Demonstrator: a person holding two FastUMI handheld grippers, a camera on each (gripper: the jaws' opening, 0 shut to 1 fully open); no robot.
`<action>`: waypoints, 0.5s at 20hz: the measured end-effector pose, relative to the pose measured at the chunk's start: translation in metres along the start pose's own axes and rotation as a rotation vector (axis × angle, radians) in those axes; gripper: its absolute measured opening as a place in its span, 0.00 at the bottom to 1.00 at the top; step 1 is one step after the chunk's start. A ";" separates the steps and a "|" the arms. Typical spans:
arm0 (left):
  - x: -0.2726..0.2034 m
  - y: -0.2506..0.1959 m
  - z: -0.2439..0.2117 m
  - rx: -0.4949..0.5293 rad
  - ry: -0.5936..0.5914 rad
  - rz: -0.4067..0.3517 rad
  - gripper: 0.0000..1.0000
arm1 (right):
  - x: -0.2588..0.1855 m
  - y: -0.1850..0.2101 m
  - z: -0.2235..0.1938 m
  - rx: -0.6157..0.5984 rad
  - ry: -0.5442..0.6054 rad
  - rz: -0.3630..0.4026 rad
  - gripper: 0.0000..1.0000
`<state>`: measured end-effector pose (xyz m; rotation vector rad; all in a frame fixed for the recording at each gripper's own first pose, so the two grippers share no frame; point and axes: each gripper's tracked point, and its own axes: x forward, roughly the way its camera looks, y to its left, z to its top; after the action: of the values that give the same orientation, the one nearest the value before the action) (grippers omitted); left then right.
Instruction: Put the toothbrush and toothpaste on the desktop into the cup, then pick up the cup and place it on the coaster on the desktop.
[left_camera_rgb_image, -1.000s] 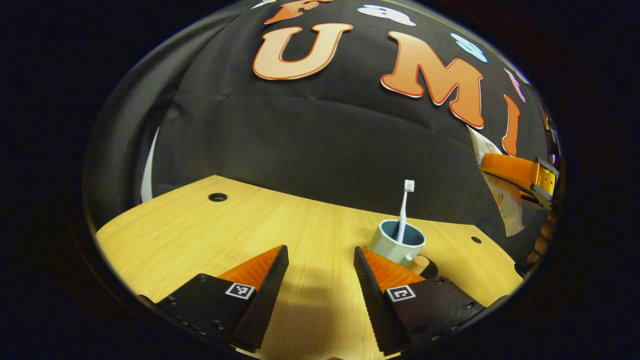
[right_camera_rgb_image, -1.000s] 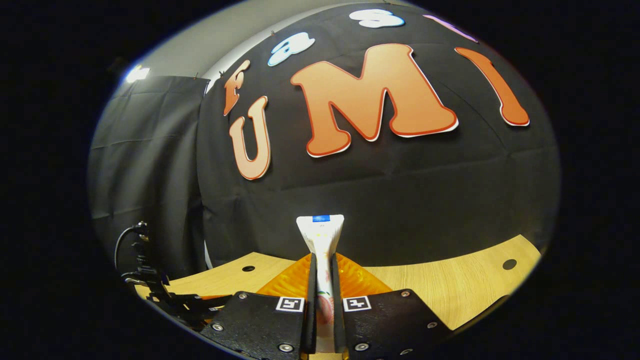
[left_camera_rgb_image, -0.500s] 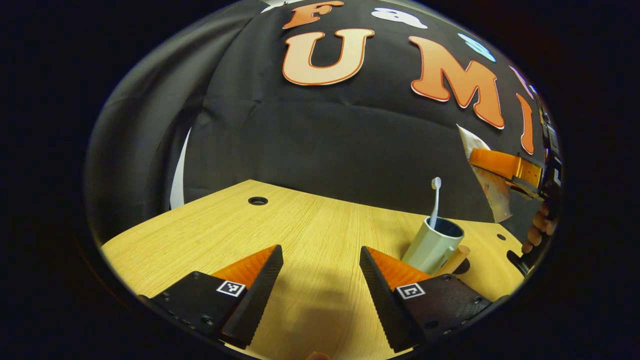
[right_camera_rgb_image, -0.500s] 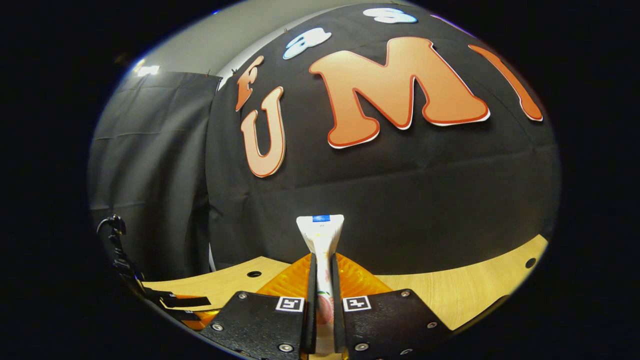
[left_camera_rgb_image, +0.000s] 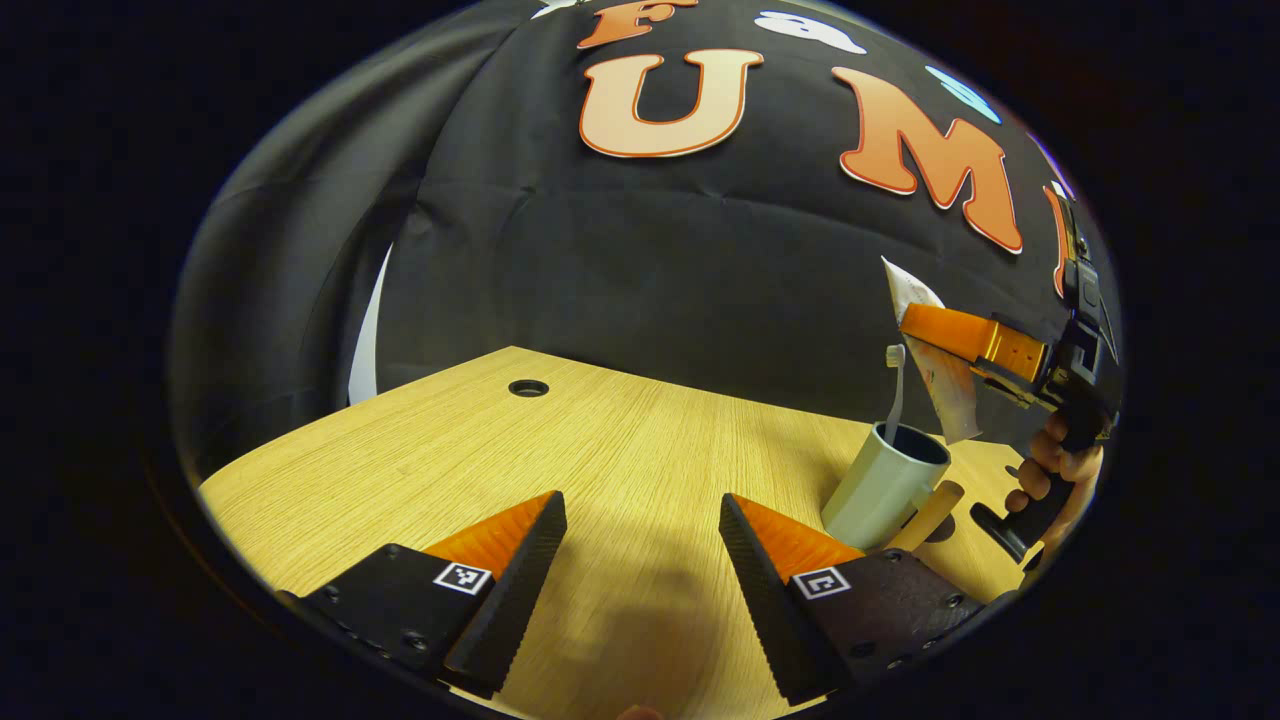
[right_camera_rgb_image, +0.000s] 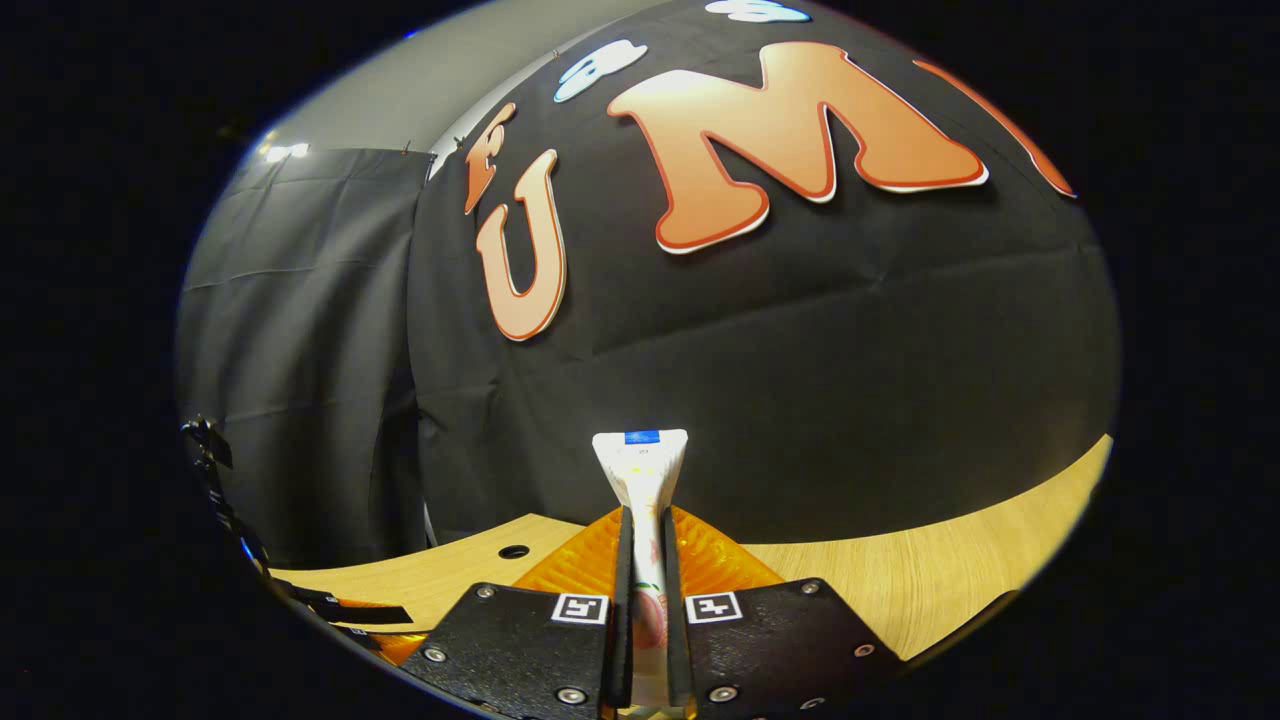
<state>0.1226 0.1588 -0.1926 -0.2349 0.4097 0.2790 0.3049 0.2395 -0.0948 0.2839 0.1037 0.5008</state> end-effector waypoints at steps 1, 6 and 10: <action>0.000 -0.001 0.001 -0.001 0.001 0.001 0.94 | 0.001 0.000 -0.006 -0.004 0.010 -0.003 0.14; 0.000 -0.001 0.000 -0.008 0.002 0.000 0.94 | 0.000 -0.013 -0.020 0.003 0.042 -0.045 0.14; -0.002 -0.001 0.003 -0.019 -0.011 -0.005 0.94 | -0.008 -0.019 -0.027 -0.019 0.063 -0.064 0.14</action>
<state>0.1221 0.1582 -0.1891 -0.2531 0.3958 0.2792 0.3024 0.2261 -0.1265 0.2460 0.1689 0.4475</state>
